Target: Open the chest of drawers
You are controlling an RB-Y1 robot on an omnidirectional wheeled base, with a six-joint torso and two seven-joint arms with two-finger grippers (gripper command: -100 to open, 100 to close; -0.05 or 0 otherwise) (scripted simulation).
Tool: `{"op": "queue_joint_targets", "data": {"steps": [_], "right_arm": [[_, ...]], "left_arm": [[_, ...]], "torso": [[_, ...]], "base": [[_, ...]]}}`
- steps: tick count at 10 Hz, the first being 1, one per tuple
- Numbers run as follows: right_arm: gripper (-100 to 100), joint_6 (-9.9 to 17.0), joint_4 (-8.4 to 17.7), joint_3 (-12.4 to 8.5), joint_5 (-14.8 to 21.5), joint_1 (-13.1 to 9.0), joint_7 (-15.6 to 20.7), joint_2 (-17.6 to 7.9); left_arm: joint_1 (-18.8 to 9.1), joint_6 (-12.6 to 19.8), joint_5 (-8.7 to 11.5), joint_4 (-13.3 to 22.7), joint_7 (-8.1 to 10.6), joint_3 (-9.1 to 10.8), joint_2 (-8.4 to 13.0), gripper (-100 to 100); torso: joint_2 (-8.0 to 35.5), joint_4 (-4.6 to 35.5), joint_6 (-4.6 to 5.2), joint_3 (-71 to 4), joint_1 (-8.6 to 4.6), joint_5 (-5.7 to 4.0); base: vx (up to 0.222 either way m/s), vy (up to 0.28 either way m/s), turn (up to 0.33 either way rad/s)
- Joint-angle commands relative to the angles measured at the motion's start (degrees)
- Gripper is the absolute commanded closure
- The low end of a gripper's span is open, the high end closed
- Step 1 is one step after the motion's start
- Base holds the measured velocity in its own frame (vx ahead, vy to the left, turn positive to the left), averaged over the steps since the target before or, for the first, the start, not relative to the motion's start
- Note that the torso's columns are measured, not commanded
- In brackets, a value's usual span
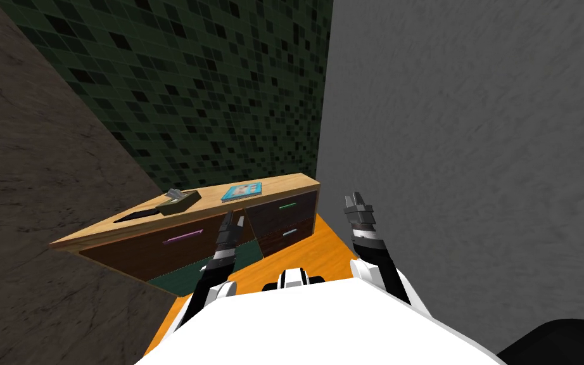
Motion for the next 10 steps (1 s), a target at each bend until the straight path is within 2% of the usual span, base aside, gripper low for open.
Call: {"op": "queue_joint_targets", "data": {"steps": [1, 10], "right_arm": [[0, 0.00, 0.00, 0.00, 0.00, 0.00, 0.00, 0.00], [0, 0.00, 0.00, 0.00, 0.00, -0.01, 0.00, 0.00]], "left_arm": [[-1.11, -0.51, 0.37, 3.88, 0.37, 0.33, -0.11, -100], [-3.73, -1.30, 1.65, 13.83, 1.66, 1.57, 0.53, -100]], "torso": [[0.05, 0.01, 0.00, 0.03, 0.01, 0.00], [0.07, 0.02, 0.00, 0.04, 0.00, -0.01]], "base": [[0.080, -0.100, 0.023], [0.068, -0.082, 0.021]]}}
